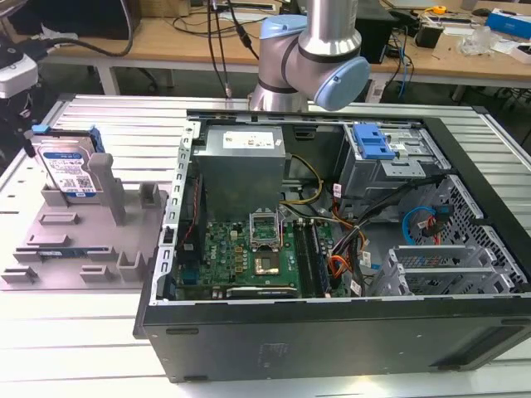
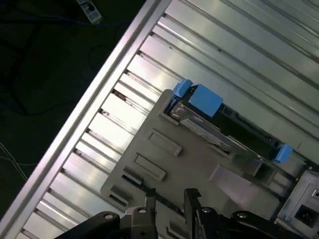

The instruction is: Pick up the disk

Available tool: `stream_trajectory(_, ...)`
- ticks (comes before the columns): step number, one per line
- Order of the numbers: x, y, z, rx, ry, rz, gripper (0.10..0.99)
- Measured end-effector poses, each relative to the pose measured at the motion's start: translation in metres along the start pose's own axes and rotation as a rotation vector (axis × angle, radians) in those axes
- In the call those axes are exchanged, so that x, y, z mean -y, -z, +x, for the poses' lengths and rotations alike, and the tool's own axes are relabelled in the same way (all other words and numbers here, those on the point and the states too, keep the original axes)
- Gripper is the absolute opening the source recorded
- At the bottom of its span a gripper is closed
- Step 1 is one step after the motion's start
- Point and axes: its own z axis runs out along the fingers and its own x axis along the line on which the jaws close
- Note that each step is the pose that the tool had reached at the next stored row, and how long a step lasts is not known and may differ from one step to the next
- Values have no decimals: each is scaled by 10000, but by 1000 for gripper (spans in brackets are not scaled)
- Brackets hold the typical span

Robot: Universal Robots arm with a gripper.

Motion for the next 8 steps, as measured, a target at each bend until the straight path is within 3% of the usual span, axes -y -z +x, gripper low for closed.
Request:
stream_trajectory(2, 0, -3, -1, -15, 398, 2, 416)
stream_trajectory(3, 1, -5, 0, -26, 589, 6, 482)
stream_trajectory(8, 1, -13, 0, -74, 1547, 20, 482)
